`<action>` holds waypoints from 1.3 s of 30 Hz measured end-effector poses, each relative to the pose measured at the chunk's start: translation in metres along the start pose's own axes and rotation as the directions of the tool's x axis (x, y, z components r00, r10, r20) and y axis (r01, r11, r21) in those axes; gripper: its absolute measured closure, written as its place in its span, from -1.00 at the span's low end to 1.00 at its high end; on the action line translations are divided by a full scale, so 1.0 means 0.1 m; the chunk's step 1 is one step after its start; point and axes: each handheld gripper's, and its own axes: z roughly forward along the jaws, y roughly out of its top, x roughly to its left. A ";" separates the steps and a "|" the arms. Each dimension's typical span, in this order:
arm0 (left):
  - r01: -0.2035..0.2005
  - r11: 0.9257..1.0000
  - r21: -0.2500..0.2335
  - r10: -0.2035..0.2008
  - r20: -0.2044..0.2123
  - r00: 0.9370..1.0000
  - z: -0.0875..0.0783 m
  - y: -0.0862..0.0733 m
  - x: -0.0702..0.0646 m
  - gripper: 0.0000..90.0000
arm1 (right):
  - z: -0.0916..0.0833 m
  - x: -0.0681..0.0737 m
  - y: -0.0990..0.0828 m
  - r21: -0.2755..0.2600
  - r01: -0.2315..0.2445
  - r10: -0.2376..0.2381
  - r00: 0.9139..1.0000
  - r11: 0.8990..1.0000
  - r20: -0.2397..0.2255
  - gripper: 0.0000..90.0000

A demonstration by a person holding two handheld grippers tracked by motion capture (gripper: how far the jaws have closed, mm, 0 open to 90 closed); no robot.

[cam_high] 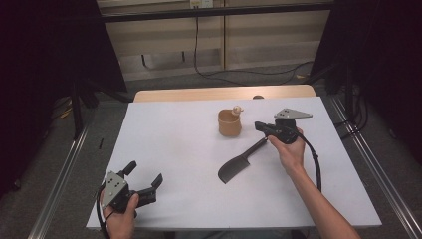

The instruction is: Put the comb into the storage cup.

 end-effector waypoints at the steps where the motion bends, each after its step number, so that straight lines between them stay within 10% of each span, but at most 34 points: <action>1: 0.001 1.000 0.001 -0.001 0.000 1.000 0.00 0.00 0.00 -0.94 | 0.00 0.00 0.01 0.013 0.006 -0.006 1.000 1.000 -0.006 1.00; 20: -0.006 1.000 0.005 0.006 0.002 1.000 0.02 0.00 0.01 -0.94 | 0.09 -0.22 0.19 0.229 -0.019 0.028 0.999 0.973 -0.035 1.00; 39: -0.005 1.000 0.017 0.005 0.010 1.000 0.03 -0.01 0.00 -0.94 | 0.32 -0.23 0.25 0.452 0.005 0.025 0.998 0.892 -0.059 1.00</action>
